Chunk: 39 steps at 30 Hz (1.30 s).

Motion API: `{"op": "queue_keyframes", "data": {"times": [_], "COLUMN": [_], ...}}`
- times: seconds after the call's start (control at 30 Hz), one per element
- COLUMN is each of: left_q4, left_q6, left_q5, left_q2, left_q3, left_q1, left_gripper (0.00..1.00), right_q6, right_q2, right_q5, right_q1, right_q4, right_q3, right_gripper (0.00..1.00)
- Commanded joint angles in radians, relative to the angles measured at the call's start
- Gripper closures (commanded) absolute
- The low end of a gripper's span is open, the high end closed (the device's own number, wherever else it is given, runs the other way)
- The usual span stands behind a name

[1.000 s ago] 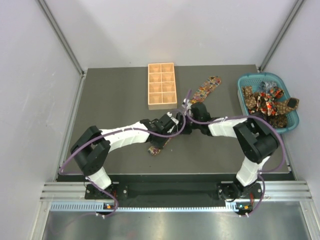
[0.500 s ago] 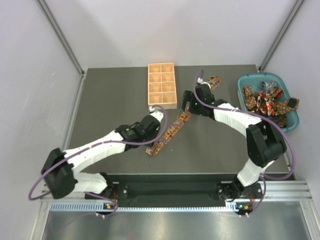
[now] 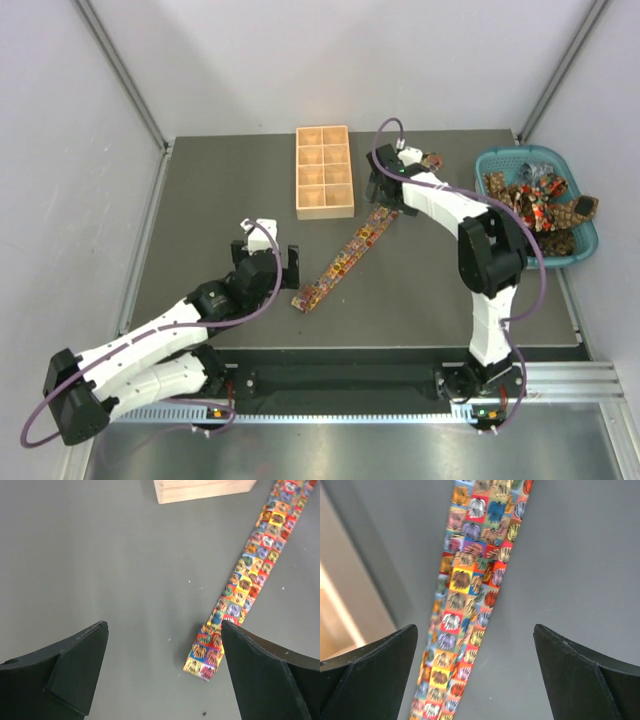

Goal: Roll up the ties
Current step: Roll the tie

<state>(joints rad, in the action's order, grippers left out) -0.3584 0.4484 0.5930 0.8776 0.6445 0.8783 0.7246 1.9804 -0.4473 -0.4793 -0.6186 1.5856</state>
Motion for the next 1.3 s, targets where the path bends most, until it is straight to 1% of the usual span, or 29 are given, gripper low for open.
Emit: {"op": "queue_keyframes", "data": {"times": [0.0, 0.13, 0.23, 0.37, 0.67, 0.7, 0.77, 0.9, 0.97, 1.0, 1.07, 1.13, 1.27], "left_q4": [0.059, 0.085, 0.117, 0.134, 0.165, 0.17, 0.174, 0.182, 0.188, 0.191, 0.199, 0.206, 0.211], "left_q6": [0.052, 0.043, 0.013, -0.017, -0.028, -0.028, -0.031, -0.03, -0.031, -0.033, -0.034, -0.036, -0.037], "left_q5": [0.061, 0.054, 0.042, 0.034, 0.031, 0.028, 0.022, 0.019, 0.018, 0.016, 0.014, 0.013, 0.008], "left_q2": [0.055, 0.069, 0.043, 0.011, 0.018, 0.018, 0.018, 0.02, 0.018, 0.017, 0.02, 0.023, 0.035], "left_q3": [0.02, 0.006, -0.019, -0.031, -0.049, -0.051, -0.055, -0.063, -0.069, -0.071, -0.075, -0.077, -0.08], "left_q1": [-0.002, -0.004, -0.004, -0.004, -0.004, -0.004, -0.002, -0.002, -0.004, -0.002, -0.004, -0.002, -0.002], "left_gripper": [0.01, 0.01, 0.01, 0.01, 0.01, 0.01, 0.01, 0.01, 0.01, 0.01, 0.01, 0.01, 0.01], "right_q6": [0.041, 0.015, -0.014, -0.008, -0.004, -0.007, -0.01, -0.033, -0.05, -0.054, -0.062, -0.071, -0.086], "right_q2": [0.049, 0.113, 0.172, 0.242, 0.32, 0.328, 0.342, 0.362, 0.37, 0.374, 0.383, 0.393, 0.431], "right_q5": [-0.061, 0.002, -0.01, -0.008, 0.013, 0.013, 0.018, 0.039, 0.045, 0.047, 0.064, 0.1, 0.139], "right_q1": [0.027, 0.053, 0.059, 0.083, 0.117, 0.119, 0.131, 0.151, 0.162, 0.165, 0.177, 0.188, 0.228], "right_q4": [-0.09, -0.06, -0.059, -0.069, -0.056, -0.055, -0.052, -0.027, -0.018, -0.009, 0.0, 0.022, 0.04], "right_q3": [0.083, 0.146, 0.214, 0.28, 0.31, 0.315, 0.323, 0.336, 0.34, 0.34, 0.341, 0.346, 0.39], "right_gripper": [0.0, 0.0, 0.0, 0.01, 0.11, 0.15, 0.18, 0.33, 0.36, 0.44, 0.46, 0.52, 0.55]}}
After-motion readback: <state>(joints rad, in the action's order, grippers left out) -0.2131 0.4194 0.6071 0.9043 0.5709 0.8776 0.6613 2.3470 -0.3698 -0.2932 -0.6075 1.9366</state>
